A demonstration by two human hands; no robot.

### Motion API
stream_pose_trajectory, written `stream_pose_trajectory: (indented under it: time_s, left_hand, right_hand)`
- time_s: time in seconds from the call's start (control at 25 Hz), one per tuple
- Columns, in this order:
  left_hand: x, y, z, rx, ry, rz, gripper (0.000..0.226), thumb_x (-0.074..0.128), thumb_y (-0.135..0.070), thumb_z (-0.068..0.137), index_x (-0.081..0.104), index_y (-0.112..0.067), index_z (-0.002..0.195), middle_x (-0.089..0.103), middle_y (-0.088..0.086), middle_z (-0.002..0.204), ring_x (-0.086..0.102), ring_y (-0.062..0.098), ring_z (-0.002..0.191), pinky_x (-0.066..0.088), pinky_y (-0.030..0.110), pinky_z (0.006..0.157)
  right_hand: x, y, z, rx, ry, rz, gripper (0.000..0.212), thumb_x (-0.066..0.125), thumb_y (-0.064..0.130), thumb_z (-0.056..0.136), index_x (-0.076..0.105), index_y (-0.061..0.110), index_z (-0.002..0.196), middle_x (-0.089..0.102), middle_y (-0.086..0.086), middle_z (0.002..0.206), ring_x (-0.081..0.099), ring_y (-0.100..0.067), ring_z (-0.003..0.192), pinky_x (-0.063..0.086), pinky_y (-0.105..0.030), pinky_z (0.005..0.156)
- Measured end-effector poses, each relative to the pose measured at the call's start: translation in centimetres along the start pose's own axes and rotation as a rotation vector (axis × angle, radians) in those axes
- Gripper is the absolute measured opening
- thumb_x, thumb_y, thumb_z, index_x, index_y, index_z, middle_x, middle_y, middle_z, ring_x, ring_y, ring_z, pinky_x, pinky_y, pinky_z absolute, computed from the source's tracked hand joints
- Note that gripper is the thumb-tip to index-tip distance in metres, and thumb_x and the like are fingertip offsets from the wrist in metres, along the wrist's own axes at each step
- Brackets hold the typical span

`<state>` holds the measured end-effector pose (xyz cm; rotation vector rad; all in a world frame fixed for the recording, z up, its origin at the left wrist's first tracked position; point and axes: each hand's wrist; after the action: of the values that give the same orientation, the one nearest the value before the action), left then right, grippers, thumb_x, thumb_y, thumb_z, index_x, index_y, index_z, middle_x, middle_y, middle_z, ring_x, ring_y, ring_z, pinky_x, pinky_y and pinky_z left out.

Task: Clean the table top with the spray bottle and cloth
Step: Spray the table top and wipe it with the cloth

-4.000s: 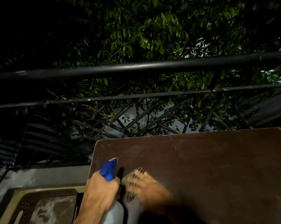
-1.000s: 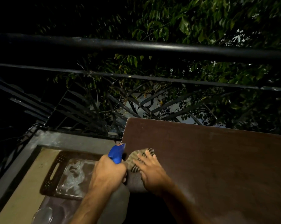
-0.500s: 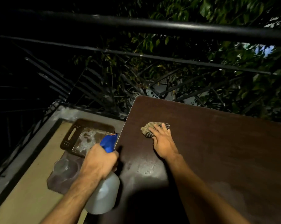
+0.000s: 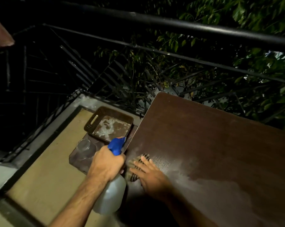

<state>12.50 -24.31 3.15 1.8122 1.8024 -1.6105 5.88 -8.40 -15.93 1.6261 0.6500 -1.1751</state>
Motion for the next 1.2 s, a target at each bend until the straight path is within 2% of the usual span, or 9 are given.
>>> stream_pose_trajectory:
  time_s: [0.28,0.4,0.48,0.64,0.8,0.88,1.0,1.12,1.2]
  left_hand:
    - [-1.4,2.3,0.4,-0.022,-0.023,0.003,0.014,0.063,-0.015,0.082,0.061,-0.012,0.069,0.061,-0.011,0.038,0.058,0.013,0.049,0.04,0.027,0.05]
    - [-2.1,3.6,0.7,-0.036,-0.029,0.016,0.01,0.064,-0.014,0.081,0.067,-0.009,0.072,0.064,0.001,0.048,0.062,0.016,0.055,0.048,0.031,0.055]
    - [-2.2,4.5,0.8,-0.04,-0.014,0.021,0.008,0.065,-0.015,0.08,0.067,-0.009,0.076,0.067,0.003,0.055,0.064,0.02,0.057,0.053,0.035,0.06]
    - [-2.1,4.9,0.9,-0.05,0.006,-0.005,0.009,0.065,-0.018,0.082,0.064,-0.012,0.075,0.062,-0.001,0.048,0.058,0.017,0.047,0.05,0.032,0.053]
    - [-2.0,4.1,0.4,-0.04,-0.033,-0.006,0.012,0.066,-0.019,0.082,0.063,-0.012,0.073,0.063,0.0,0.053,0.06,0.019,0.053,0.044,0.03,0.053]
    - [-1.9,3.8,0.1,-0.034,-0.038,-0.004,0.013,0.066,-0.018,0.082,0.063,-0.012,0.072,0.064,0.001,0.058,0.061,0.016,0.057,0.043,0.028,0.053]
    - [-1.5,4.2,-0.6,-0.032,-0.048,0.003,0.015,0.066,-0.018,0.083,0.062,-0.012,0.07,0.062,-0.002,0.056,0.059,0.013,0.055,0.039,0.027,0.051]
    - [-1.5,5.3,-1.4,-0.076,-0.04,0.02,0.014,0.067,-0.024,0.08,0.062,-0.013,0.073,0.065,0.005,0.066,0.062,0.023,0.063,0.046,0.03,0.055]
    - [-1.6,6.2,-2.0,-0.091,-0.017,0.028,0.015,0.067,-0.027,0.077,0.063,-0.013,0.076,0.068,0.011,0.071,0.065,0.029,0.066,0.052,0.036,0.061]
  right_hand:
    - [-4.1,-4.7,6.8,0.492,-0.198,0.061,0.061,0.039,0.018,0.099,0.018,0.031,0.155,0.011,0.004,0.163,-0.005,-0.024,0.149,-0.008,-0.041,0.119]
    - [-2.0,-1.0,5.7,0.357,-0.145,0.025,0.06,0.037,0.019,0.098,0.02,0.034,0.153,0.01,0.004,0.162,-0.008,-0.026,0.147,0.0,-0.05,0.12]
    - [0.5,2.8,3.4,0.147,-0.063,-0.017,0.055,0.037,0.027,0.093,0.038,0.029,0.148,0.03,-0.002,0.157,0.008,-0.03,0.145,0.025,-0.059,0.113]
    - [4.9,8.0,-0.7,-0.019,-0.015,0.053,0.044,0.038,0.025,0.096,0.056,0.029,0.136,0.052,0.005,0.143,0.038,-0.025,0.139,0.043,-0.045,0.103]
    - [2.2,5.3,1.7,-0.089,0.031,-0.083,0.05,0.031,0.038,0.098,0.039,0.032,0.147,0.037,0.003,0.154,0.025,-0.028,0.145,0.028,-0.05,0.115]
    - [0.2,2.6,4.5,0.047,-0.017,-0.075,0.052,0.025,0.041,0.1,0.027,0.034,0.151,0.022,0.005,0.16,0.009,-0.026,0.148,0.014,-0.051,0.119]
    - [-1.0,0.3,6.9,0.274,-0.075,0.037,0.056,0.035,0.024,0.101,0.019,0.038,0.153,0.01,0.009,0.162,-0.007,-0.019,0.148,-0.004,-0.045,0.12]
    - [0.1,1.9,5.7,0.274,-0.063,0.066,0.057,0.039,0.022,0.099,0.024,0.035,0.152,0.013,0.006,0.162,-0.005,-0.025,0.149,-0.003,-0.048,0.119]
    - [2.0,5.0,3.0,0.086,0.005,0.043,0.057,0.044,0.023,0.094,0.035,0.03,0.149,0.023,0.001,0.16,0.002,-0.029,0.147,0.007,-0.056,0.117]
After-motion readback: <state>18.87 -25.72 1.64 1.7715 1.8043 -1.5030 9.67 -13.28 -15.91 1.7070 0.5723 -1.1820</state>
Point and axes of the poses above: each hand's wrist, its own z-axis towards the middle knuckle, its own x-axis out of the palm, y = z × x
